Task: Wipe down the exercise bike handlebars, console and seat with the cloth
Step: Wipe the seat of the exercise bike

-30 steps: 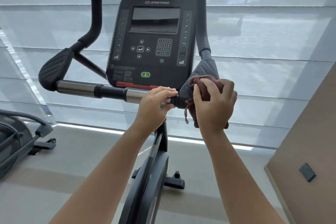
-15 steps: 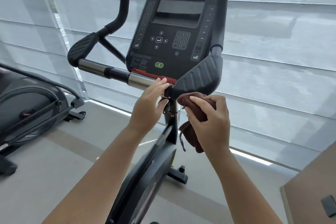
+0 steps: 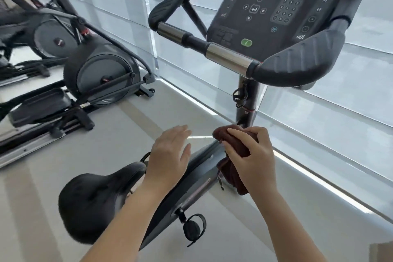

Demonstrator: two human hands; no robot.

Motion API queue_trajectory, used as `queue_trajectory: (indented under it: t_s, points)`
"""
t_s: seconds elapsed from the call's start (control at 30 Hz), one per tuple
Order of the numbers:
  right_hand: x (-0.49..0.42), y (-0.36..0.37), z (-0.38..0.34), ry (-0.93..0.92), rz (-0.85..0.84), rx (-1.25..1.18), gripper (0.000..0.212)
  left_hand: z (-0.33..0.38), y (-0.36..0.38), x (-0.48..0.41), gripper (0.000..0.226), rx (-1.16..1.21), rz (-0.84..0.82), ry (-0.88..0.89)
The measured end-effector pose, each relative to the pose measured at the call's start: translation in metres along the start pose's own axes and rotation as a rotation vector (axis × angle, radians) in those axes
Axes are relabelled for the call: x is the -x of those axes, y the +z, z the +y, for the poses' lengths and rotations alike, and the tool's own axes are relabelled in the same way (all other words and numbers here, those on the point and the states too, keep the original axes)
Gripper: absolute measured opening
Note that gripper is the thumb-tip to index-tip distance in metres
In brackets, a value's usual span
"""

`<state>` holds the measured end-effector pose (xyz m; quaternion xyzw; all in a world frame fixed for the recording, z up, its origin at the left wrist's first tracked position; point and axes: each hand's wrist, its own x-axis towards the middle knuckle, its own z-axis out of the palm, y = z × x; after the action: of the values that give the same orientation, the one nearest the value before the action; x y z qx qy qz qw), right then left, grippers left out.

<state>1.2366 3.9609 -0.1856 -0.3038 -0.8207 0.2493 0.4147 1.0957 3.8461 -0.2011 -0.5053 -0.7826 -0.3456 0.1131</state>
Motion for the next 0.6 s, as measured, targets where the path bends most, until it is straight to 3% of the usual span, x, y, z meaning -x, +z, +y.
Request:
queue_trajectory:
  t_s: [0.3,0.6]
  points:
    - [0.058,0.069,-0.035,0.022,-0.199,-0.077,0.030,-0.056,-0.032,0.096,0.032,-0.075,-0.047,-0.195]
    - [0.150,0.171,-0.088,0.125,-0.298,-0.071,0.029,-0.170,-0.083,0.172,0.045,-0.134,-0.137,-0.332]
